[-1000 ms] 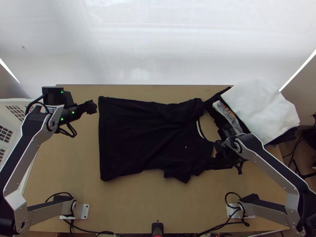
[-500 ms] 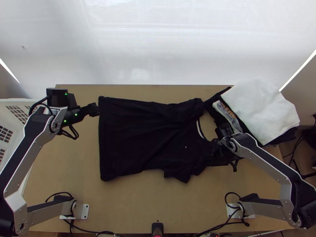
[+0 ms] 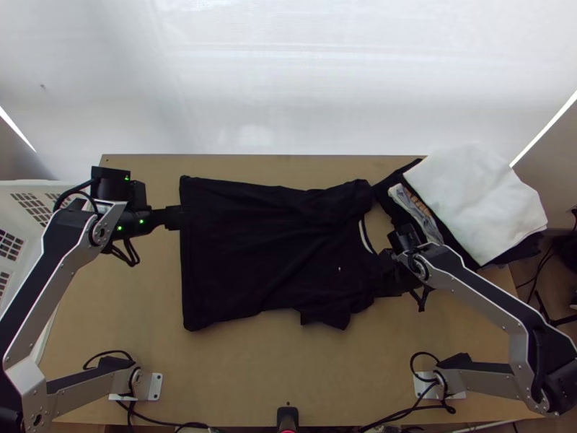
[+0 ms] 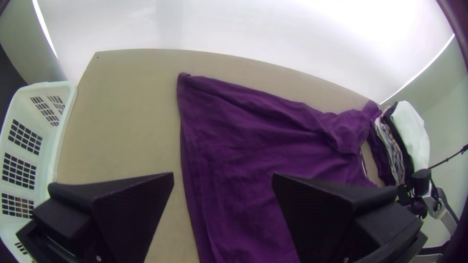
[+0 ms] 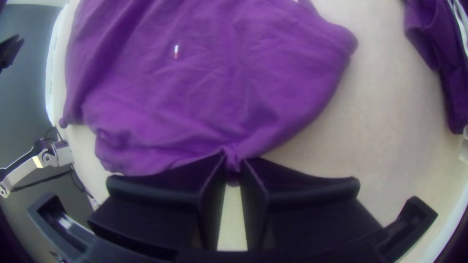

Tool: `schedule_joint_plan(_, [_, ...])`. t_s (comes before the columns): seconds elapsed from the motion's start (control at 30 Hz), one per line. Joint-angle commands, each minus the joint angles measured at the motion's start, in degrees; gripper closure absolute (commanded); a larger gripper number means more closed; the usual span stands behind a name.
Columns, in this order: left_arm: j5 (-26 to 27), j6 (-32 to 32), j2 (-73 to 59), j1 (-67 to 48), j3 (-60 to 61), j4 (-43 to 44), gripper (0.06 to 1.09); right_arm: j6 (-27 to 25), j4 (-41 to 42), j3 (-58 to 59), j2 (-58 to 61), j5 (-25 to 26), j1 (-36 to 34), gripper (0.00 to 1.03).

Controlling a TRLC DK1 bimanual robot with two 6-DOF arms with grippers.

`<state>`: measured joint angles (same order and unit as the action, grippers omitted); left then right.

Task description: Fold the t-shirt

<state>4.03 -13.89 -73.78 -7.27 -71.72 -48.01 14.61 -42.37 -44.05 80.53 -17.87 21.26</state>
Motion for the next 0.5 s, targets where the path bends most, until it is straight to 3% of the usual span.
schedule_joint_plan(0.0, [1.2, 4.9, 1.9, 1.2, 0.7, -3.5, 0.11, 0.2, 2.5, 0.6, -1.6, 0.2, -0.2, 0.97])
schedule_joint_plan(0.13, [3.8, 9.8, 2.3, -0.6, 2.9, -11.5, 0.11, 0.8, 2.6, 0.6, -1.9, 0.5, -0.7, 0.97])
schedule_joint_plan(0.27, [3.7, 14.2, 0.6, -5.0, 7.7, -26.4, 0.11, 0.9, 2.6, 0.5, -2.3, 0.6, -1.0, 0.98])
schedule_joint_plan(0.47, [-1.7, 17.6, 6.4, -14.5, 17.8, -27.0, 0.11, 0.8, 2.6, 0.1, -3.1, 0.6, -1.7, 0.98])
